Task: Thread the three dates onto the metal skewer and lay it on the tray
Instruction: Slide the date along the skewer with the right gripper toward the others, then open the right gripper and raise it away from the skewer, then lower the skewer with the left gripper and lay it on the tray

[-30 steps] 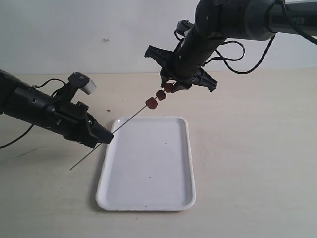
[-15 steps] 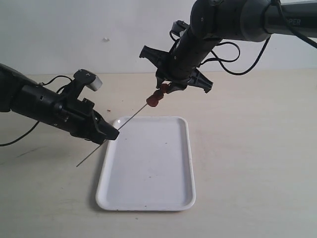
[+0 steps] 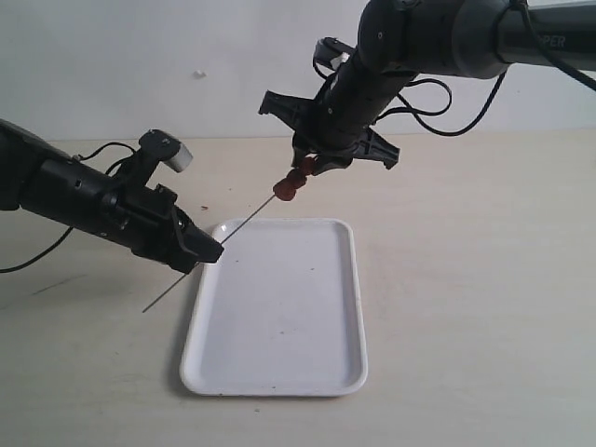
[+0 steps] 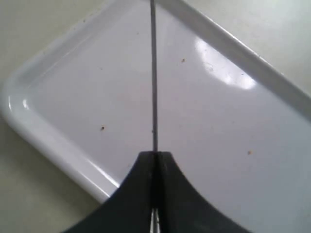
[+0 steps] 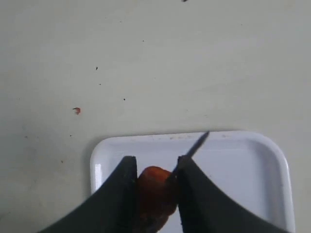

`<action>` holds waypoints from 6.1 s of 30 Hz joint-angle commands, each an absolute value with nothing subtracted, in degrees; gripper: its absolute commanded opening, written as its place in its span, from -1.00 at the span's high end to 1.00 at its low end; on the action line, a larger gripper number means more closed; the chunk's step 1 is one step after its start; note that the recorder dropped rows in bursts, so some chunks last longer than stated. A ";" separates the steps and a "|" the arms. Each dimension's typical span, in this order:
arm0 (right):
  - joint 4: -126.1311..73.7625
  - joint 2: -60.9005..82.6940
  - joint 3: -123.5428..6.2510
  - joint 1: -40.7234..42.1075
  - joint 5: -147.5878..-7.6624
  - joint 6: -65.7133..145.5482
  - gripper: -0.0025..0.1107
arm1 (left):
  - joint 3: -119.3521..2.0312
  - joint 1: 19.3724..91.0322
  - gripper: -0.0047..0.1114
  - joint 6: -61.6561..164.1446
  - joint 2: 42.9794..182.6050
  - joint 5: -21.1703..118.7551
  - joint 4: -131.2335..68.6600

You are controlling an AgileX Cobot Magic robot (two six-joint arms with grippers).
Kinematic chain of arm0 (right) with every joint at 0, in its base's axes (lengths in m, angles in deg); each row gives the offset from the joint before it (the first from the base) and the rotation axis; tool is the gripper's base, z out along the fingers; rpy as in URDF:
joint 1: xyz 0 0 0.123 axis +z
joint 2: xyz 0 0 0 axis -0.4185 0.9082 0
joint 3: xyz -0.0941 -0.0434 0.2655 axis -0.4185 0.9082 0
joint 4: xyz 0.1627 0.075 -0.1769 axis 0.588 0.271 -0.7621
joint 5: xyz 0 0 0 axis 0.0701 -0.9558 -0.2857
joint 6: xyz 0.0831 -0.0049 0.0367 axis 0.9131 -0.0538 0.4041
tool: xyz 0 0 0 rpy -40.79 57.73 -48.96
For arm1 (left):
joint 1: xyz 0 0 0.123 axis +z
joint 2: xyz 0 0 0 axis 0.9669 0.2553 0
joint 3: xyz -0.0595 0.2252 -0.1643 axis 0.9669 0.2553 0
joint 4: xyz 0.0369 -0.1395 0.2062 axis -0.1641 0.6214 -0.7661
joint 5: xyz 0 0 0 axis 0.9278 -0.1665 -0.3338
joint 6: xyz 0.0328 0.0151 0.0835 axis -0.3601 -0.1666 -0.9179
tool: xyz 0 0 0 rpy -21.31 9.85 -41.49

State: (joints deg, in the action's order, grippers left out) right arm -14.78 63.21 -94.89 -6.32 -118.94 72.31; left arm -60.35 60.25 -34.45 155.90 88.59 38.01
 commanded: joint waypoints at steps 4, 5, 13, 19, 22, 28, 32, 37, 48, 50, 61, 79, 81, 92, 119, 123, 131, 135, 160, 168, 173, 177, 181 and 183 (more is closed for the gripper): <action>-12.38 62.88 -94.80 -6.11 -118.42 69.16 0.46 | -60.75 59.78 0.92 -35.61 155.69 89.21 38.31; -11.93 62.88 -94.80 -6.11 -118.42 69.16 0.46 | -60.75 59.78 0.92 -35.61 155.69 89.21 38.31; -10.38 62.88 -94.70 -6.11 -118.60 65.94 0.43 | -60.75 59.78 0.92 -35.61 155.69 89.21 38.53; -10.69 62.88 -94.70 -6.11 -118.38 65.94 -0.10 | -60.75 59.78 0.92 -35.61 155.69 89.21 38.53; -12.06 62.88 -94.70 -6.11 -118.24 66.26 -0.15 | -60.75 59.78 0.92 -35.61 155.69 89.21 38.53; -15.77 62.11 -94.70 -6.11 -118.60 66.72 -0.15 | -60.75 59.78 0.92 -35.61 155.69 89.21 39.49; -16.98 61.25 -94.70 -6.11 -119.49 66.58 -0.15 | -60.75 59.78 0.92 -35.61 155.69 88.68 39.96; -17.97 60.54 -94.70 -6.11 -119.77 66.58 -0.15 | -60.75 59.78 0.92 -34.29 155.69 88.50 39.96; -24.97 55.74 -94.70 -6.11 -124.20 69.30 -0.14 | -60.75 59.78 0.92 -34.06 155.69 88.07 39.96; -25.65 54.66 -94.70 -6.11 -125.03 69.77 -0.14 | -60.75 59.78 0.92 -33.76 155.69 87.94 40.11; -28.89 46.77 -94.70 -6.11 -131.99 70.85 -0.14 | -60.75 59.78 0.92 -31.24 155.69 87.94 40.00; -38.84 10.24 -81.39 -6.11 -140.74 71.03 0.66 | -60.75 59.78 0.92 -20.40 155.69 89.03 39.21; -38.84 4.18 -75.71 -6.11 -138.65 71.03 0.73 | -60.75 59.78 0.92 -17.28 155.69 89.03 39.21; -44.12 -27.24 -42.99 -6.11 -124.33 76.20 0.96 | -60.10 57.56 0.92 13.92 148.81 88.62 19.88; -33.17 -49.95 -31.18 -6.11 -127.66 65.60 0.96 | -56.64 33.49 0.92 99.50 143.76 67.86 -38.62; -32.25 -50.45 -31.29 -6.11 -129.74 62.66 0.96 | -56.64 33.20 0.92 102.90 145.39 74.97 -36.48; -30.56 -50.45 -31.29 -6.11 -129.74 61.18 0.96 | -57.17 29.64 0.92 107.13 153.82 65.26 -36.65; -30.56 -50.45 -31.29 -6.11 -129.85 61.18 0.96 | -58.22 29.64 0.92 106.75 155.92 64.71 -36.76; -30.77 -50.45 -31.29 -6.11 -129.83 61.18 0.96 | -58.78 29.64 0.10 105.61 154.04 70.23 -37.12; -30.78 -50.45 -31.29 -6.11 -129.83 61.18 0.96 | -58.78 29.64 -0.15 105.61 153.65 70.46 -37.12; -30.77 -50.45 -31.29 -6.11 -129.97 60.19 0.96 | -58.78 29.64 0.07 104.98 151.55 71.18 -39.53; -31.20 -50.45 -31.29 -6.11 -129.97 60.06 0.96 | -58.78 29.64 0.57 104.72 147.02 73.44 -41.83; -31.92 -50.45 -31.29 -6.11 -131.04 60.06 0.96 | -57.01 29.00 0.92 102.92 138.27 73.04 -48.00; -32.20 -50.45 -31.29 -6.11 -132.29 60.06 0.96 | -53.65 28.98 0.92 104.79 133.25 70.03 -53.34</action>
State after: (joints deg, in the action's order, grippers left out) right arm -31.20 -50.03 -31.39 -6.19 -130.94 60.65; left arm -56.79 29.45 103.72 139.43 72.44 -46.92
